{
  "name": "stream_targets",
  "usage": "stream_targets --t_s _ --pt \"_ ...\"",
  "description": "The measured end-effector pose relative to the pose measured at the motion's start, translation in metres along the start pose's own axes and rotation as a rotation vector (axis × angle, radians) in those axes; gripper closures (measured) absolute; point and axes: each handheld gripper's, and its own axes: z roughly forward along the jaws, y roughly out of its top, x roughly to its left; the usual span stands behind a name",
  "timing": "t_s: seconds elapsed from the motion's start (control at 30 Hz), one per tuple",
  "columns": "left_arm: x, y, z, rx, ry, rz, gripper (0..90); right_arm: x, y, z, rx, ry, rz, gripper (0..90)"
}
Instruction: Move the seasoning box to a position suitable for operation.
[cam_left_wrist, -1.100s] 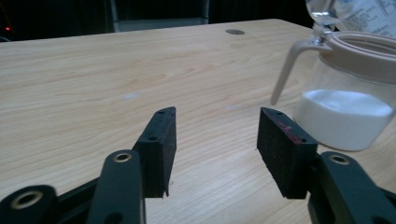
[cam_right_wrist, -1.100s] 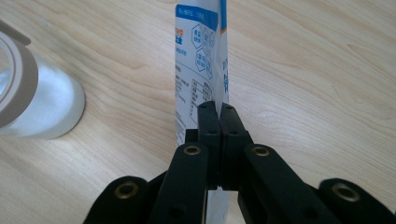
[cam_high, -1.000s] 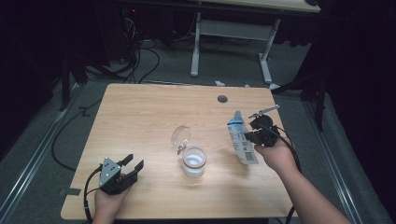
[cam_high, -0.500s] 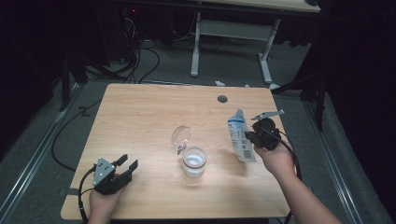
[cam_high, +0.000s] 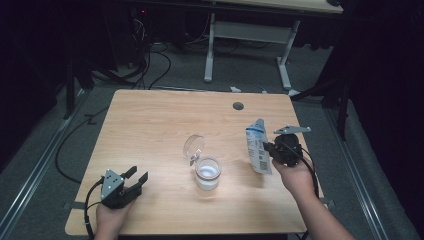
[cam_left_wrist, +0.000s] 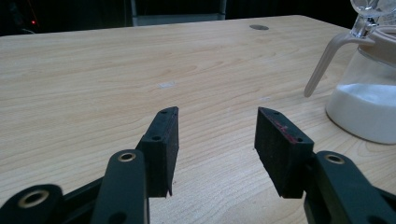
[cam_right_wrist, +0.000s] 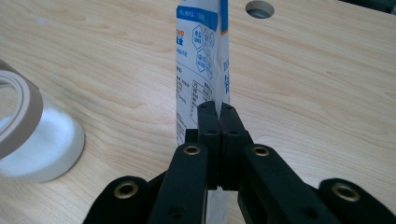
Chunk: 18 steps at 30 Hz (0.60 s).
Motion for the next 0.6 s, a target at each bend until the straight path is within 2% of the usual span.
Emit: stream_targets --t_s 0.17,0.27,0.5,0.53,0.57,0.6 --pt "0.001 -0.001 0.0 0.012 -0.012 0.001 50.4 -0.001 -0.009 0.0 -0.028 -0.001 0.004 89.9" --pt "0.0 -0.001 0.0 0.018 -0.027 0.007 50.1 -0.006 -0.016 -0.002 -0.07 0.015 0.04 90.0" --pt "-0.002 -0.003 0.001 0.029 -0.047 0.024 49.8 -0.007 -0.024 -0.003 -0.111 0.014 0.034 89.9" --pt "-0.002 -0.003 0.001 0.032 -0.048 0.027 49.8 -0.009 -0.028 -0.004 -0.143 0.019 0.042 89.9" --pt "-0.001 -0.003 0.001 0.034 -0.048 0.027 49.8 -0.009 -0.028 -0.004 -0.143 0.019 0.042 89.9" --pt "-0.001 -0.003 0.001 0.033 -0.047 0.022 49.8 -0.009 -0.031 -0.004 -0.165 0.019 0.041 89.9"
